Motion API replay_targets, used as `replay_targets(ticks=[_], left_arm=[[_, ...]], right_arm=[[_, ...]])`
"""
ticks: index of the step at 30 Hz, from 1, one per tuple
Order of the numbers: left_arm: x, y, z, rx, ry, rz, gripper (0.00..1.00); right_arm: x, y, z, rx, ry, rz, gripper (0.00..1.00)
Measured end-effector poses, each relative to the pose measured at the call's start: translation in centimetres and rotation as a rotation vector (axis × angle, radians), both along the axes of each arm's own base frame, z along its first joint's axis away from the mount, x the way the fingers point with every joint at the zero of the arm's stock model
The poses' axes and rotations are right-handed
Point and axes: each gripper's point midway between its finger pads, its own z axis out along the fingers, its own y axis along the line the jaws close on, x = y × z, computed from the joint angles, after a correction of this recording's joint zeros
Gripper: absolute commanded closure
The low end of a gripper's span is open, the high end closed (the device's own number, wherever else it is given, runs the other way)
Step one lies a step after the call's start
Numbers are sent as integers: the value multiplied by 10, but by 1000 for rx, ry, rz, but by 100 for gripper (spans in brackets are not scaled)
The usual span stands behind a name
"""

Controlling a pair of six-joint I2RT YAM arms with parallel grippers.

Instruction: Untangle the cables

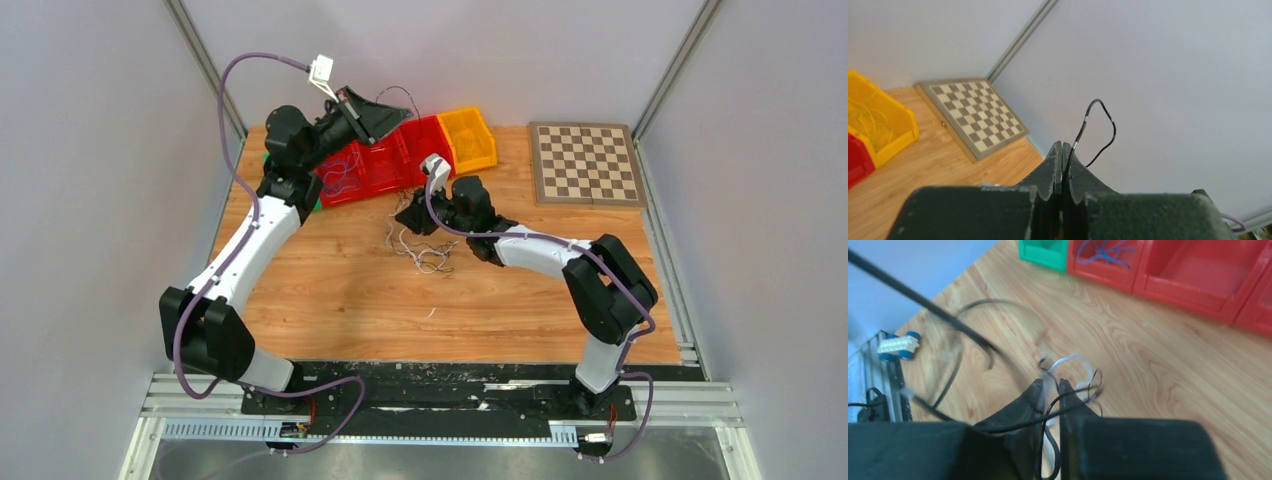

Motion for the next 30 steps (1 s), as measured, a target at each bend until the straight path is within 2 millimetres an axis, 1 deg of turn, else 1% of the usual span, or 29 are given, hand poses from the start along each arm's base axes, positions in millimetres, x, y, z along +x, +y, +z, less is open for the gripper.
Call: replay_targets(ticks=[2,5,7,8,10,11,14,15,16,17,18,19,20,22,23,25,28,29,30], left_arm=[[2,8,20,-14,-36,20,100],[4,22,57,-37,-111,54,100],[0,29,83,-51,-171,66,100],[-3,32,95,-57,-201,68,100],[-10,33,111,-64,-245,57,100],[-12,33,114,-64,-254,52,100],[-15,29,115,-58,-273,33,100],[-15,29,114,-57,-275,29,100],[-14,28,114,-56,-278,26,100],[-13,28,113,-55,-280,23,100],[-13,27,112,-53,-284,19,100],[-13,26,111,-50,-288,13,100],[-13,25,111,-46,-295,8,100],[-13,26,110,-36,-311,7,100],[-13,26,110,-31,-321,7,100],[-14,27,113,-23,-342,4,100],[-13,28,124,-17,-385,3,100],[-12,30,130,-18,-405,6,100],[-11,31,135,-18,-421,11,100]], right_arm=[[-3,-6,-13,-18,14,-5,95],[-13,-24,-46,-79,52,-11,96],[-22,-41,-75,-134,91,-12,95],[-26,-47,-85,-153,104,-11,94],[-32,-58,-101,-191,128,-8,90],[-34,-60,-103,-197,128,-4,84],[-35,-64,-98,-205,113,12,73],[-36,-65,-96,-208,109,23,67],[-38,-65,-95,-213,108,35,58],[-38,-66,-93,-215,106,45,55],[-39,-66,-91,-217,108,56,54],[-40,-66,-90,-219,107,68,53],[-42,-67,-87,-219,105,83,56],[-46,-68,-81,-217,94,109,70],[-48,-69,-77,-217,86,120,75],[-50,-71,-71,-222,64,137,82],[-49,-76,-67,-226,47,142,82],[-49,-78,-69,-230,51,141,78],[-49,-81,-71,-236,61,138,70]])
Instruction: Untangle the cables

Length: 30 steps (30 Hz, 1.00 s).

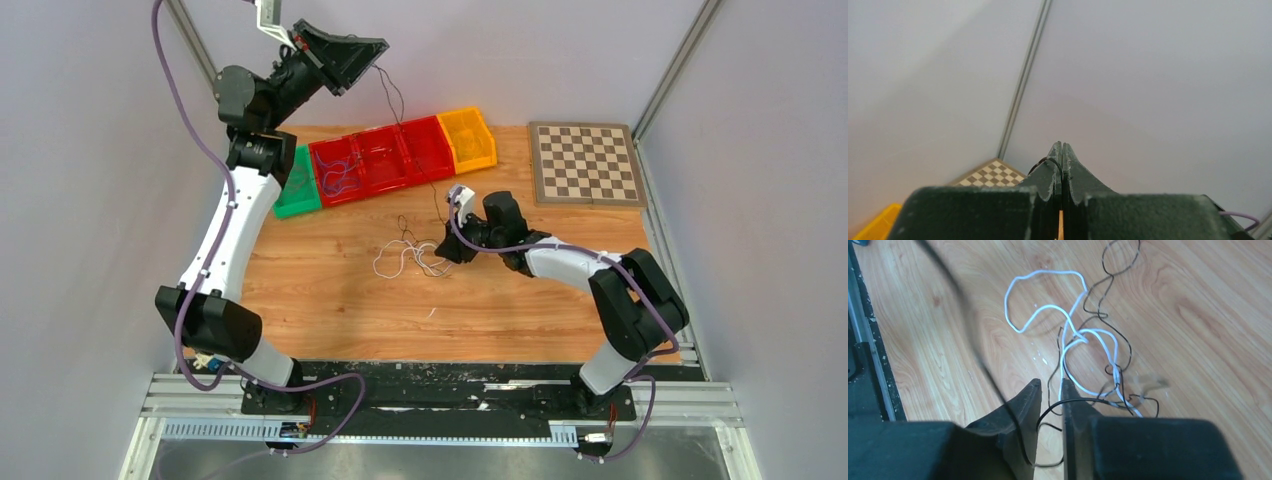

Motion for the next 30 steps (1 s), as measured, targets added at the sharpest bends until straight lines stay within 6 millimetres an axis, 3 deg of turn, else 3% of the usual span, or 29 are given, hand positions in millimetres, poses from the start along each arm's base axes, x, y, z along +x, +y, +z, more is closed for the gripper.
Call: replay_targets(ticks=[2,3,9,12,15,18,21,30], left_arm=[[1,4,11,-4,-30,8,100],[2,6,18,-6,-49,13,100],[2,10,28,1,-98,19,100],[8,9,23,15,-103,19,100],[18,9,15,32,-105,32,100],[35,13,3,48,-98,54,100],[60,20,-7,61,-91,87,100],[127,29,-31,88,-99,145,100]], right_arm=[[0,-7,-6,-13,29,-10,51],[-1,-9,-8,-15,42,-13,46],[-2,-20,-10,-7,102,-11,29],[1,-19,3,11,91,1,18],[6,-14,34,43,26,28,8],[11,-10,70,77,-69,52,5],[15,-10,92,92,-135,62,2],[24,-28,85,43,-130,29,0]])
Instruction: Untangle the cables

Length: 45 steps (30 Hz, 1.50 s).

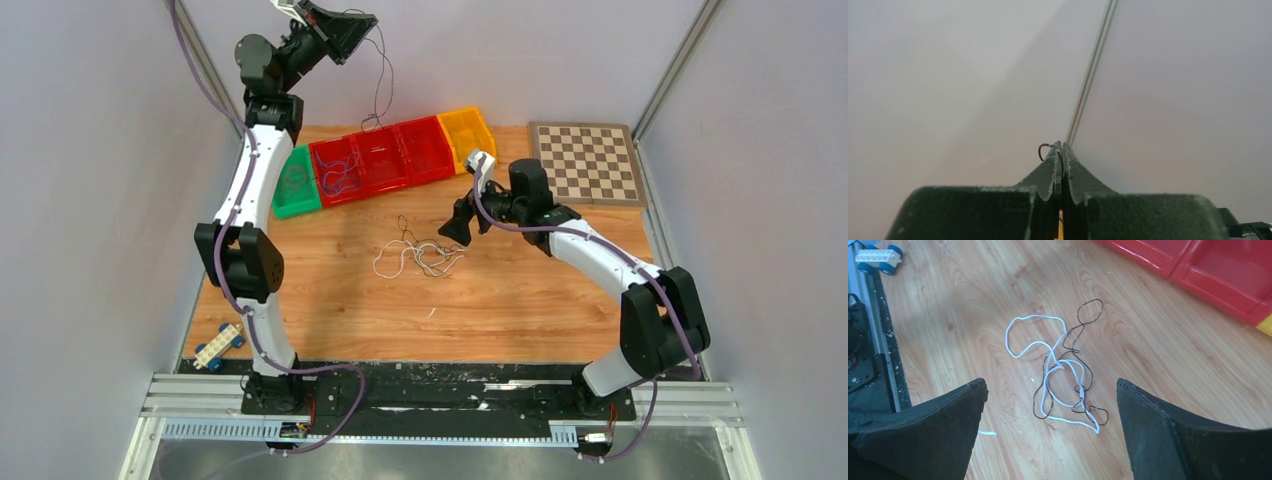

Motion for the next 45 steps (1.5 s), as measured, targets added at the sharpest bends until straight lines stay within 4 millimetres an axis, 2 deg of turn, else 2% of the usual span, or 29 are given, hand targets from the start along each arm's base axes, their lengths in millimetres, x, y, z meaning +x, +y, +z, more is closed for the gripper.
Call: replay_targets(ticks=[6,14,22,26,31,36,39,41,45], left_arm=[[29,-1,-10,5,-23,10,100],[70,-2,-52,38,0,50,100],[111,1,-113,98,69,110,99],[131,10,-139,129,98,172,93],[152,27,-176,177,126,244,94],[160,37,-234,272,186,275,94],[161,41,-268,339,231,283,86],[161,42,-283,384,244,287,85],[159,45,-307,452,253,291,100]], right_arm=[[21,-19,0,-18,7,-66,0],[45,-34,-5,-29,25,-122,0],[52,-34,-12,-34,43,-126,0],[54,-33,-15,-38,52,-126,0],[53,-34,-19,-45,69,-128,0],[53,-35,-20,-47,75,-131,0],[54,-36,-21,-48,77,-133,0],[54,-36,-21,-48,77,-133,0],[53,-36,-21,-49,78,-133,0]])
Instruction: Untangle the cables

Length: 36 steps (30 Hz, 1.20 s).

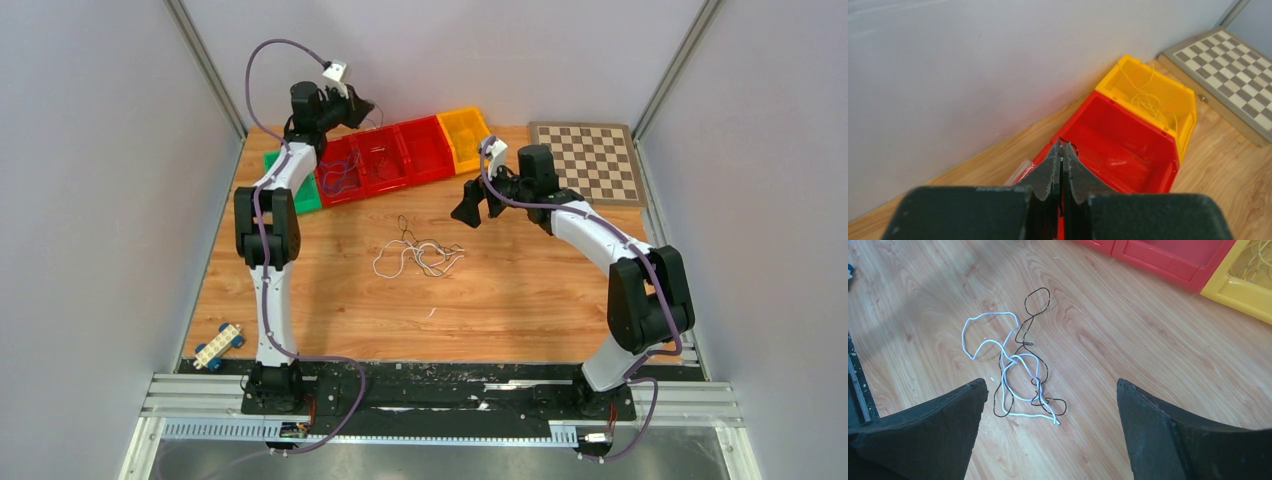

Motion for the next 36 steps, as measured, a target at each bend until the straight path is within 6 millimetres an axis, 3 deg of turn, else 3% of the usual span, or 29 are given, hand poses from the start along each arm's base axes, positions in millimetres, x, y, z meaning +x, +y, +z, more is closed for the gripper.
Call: replay_targets(ticks=[3,6,16,21,24,29,30,32,36], left_arm=[[-2,1,-10,15,24,0,100],[-1,-2,-6,13,28,5,100],[15,-14,49,-89,-58,105,100],[24,-24,66,-141,-112,110,93],[31,-30,56,-157,-107,107,93],[41,-33,17,-159,-50,107,90],[42,-33,11,-157,-40,108,88],[43,-33,2,-149,-26,111,75],[43,-24,-10,-129,-12,127,64]], right_arm=[[-1,0,-1,-1,4,0,0],[-1,0,-1,-2,6,0,0],[-2,-1,-2,-5,12,0,0],[-3,-1,-3,-7,18,0,0],[-3,-1,-4,-9,22,0,0],[-3,-2,-5,-12,25,-3,0],[-3,-2,-6,-13,27,-3,0],[-2,-2,-9,-17,31,-4,0],[-1,-4,-13,-26,41,-9,0]])
